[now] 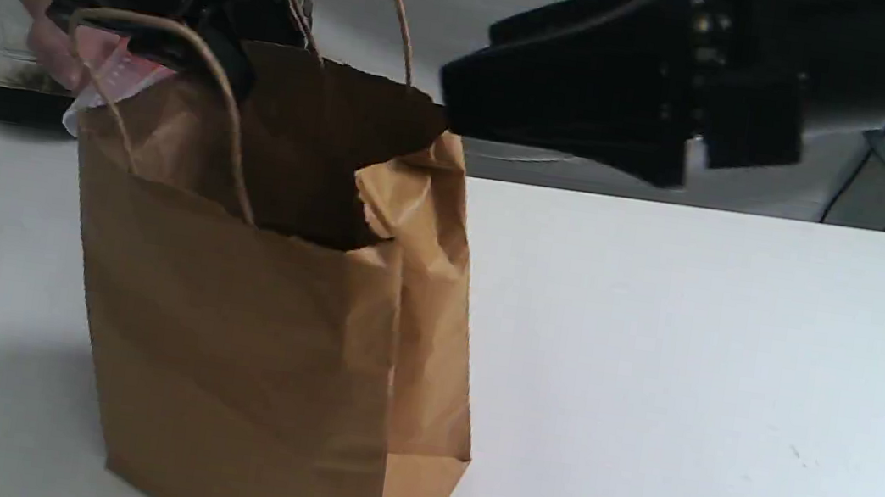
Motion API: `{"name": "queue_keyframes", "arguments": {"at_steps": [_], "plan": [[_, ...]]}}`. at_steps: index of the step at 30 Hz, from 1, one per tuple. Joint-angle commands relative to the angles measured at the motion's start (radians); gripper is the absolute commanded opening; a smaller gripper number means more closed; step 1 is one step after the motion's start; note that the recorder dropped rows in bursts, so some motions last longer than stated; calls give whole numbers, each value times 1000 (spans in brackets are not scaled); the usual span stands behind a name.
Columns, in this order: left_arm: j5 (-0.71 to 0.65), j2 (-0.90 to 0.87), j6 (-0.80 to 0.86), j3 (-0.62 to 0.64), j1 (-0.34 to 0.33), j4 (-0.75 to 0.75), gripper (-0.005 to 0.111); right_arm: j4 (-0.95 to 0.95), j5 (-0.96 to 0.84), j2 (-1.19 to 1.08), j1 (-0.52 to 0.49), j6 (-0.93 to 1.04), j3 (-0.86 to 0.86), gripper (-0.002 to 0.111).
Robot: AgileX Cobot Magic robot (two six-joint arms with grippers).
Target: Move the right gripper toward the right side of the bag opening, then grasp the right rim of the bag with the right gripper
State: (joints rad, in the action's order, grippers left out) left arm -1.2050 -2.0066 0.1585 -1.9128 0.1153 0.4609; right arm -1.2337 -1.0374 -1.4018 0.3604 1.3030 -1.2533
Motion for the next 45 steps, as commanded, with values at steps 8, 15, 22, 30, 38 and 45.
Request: {"name": "queue_keyframes", "arguments": {"at_steps": [8,15,22,30,38,45], "plan": [[-16,-14,-64,2,6,0,0,-86,7,-119,39,61,-5,65],[-16,-5,-208,0,24,-71,0,-131,16,-125,120,236,-5,65],[12,16,-208,0,77,-140,0,-76,242,-125,211,264,-5,65],[12,16,-208,0,75,-128,0,-58,289,-127,211,261,-5,65],[8,16,-206,0,75,-128,0,22,293,-40,209,153,-5,65],[13,16,-202,0,75,-128,0,49,390,-78,209,123,23,65]]}}
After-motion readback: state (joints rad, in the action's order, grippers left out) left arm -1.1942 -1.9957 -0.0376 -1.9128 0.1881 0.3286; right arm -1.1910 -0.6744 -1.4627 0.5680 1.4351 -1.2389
